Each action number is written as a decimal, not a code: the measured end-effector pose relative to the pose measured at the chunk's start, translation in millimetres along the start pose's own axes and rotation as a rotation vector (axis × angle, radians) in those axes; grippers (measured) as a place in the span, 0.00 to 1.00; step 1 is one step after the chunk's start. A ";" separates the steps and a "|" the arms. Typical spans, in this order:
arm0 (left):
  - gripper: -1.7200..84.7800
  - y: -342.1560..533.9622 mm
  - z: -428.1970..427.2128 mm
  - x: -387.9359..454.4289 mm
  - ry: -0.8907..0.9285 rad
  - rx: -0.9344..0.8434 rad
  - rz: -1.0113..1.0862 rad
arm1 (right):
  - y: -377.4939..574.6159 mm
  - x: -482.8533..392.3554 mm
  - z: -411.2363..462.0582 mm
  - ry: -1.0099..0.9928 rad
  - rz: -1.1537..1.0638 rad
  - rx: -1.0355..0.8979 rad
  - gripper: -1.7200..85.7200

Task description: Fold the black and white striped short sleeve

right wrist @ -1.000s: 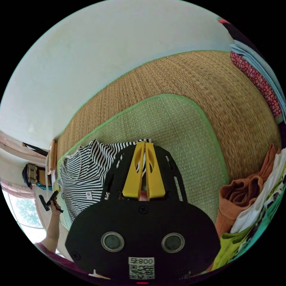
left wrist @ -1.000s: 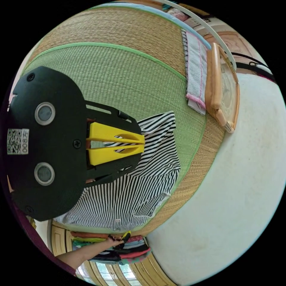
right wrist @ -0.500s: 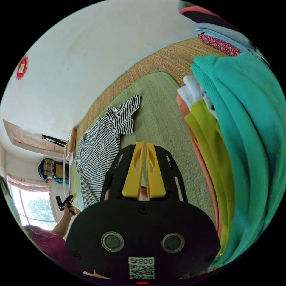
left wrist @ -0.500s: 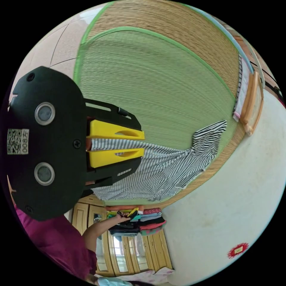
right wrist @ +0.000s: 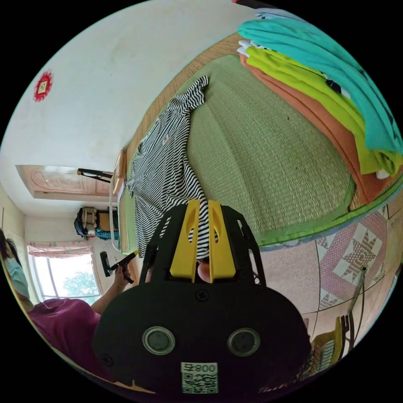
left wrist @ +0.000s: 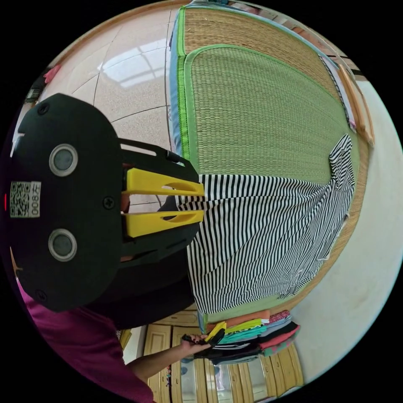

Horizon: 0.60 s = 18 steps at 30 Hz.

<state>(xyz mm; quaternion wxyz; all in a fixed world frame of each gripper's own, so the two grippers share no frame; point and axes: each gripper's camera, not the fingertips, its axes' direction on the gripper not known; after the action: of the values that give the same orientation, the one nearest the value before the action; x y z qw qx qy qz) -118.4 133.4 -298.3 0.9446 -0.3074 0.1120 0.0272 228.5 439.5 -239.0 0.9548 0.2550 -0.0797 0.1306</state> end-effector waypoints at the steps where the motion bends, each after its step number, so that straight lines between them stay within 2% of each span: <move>1: 0.07 5.1 -1.2 -0.8 -0.018 0.003 -0.006 | 2.0 -2.5 -3.1 -0.002 -0.001 -0.005 0.05; 6: 0.04 29.9 -16.1 -4.5 0.006 0.022 -0.011 | 13.7 -22.6 -31.9 -0.011 -0.005 -0.026 0.06; 9: 0.03 49.1 -38.4 -8.8 0.098 0.081 -0.035 | 17.7 -32.4 -47.8 -0.019 -0.005 -0.027 0.06; 16: 0.03 88.0 -101.8 -34.6 0.544 0.341 -0.096 | 24.9 -54.5 -75.8 -0.041 -0.003 -0.040 0.07; 18: 0.03 100.3 -104.7 -54.4 0.553 0.370 -0.147 | 27.2 -65.2 -86.2 -0.041 -0.012 -0.040 0.08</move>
<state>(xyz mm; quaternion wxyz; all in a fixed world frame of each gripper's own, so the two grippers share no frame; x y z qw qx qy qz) -203.8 154.1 -425.8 0.9176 -0.1335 0.3447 -0.1461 165.8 492.4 -314.5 0.9586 0.2391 -0.1001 0.1181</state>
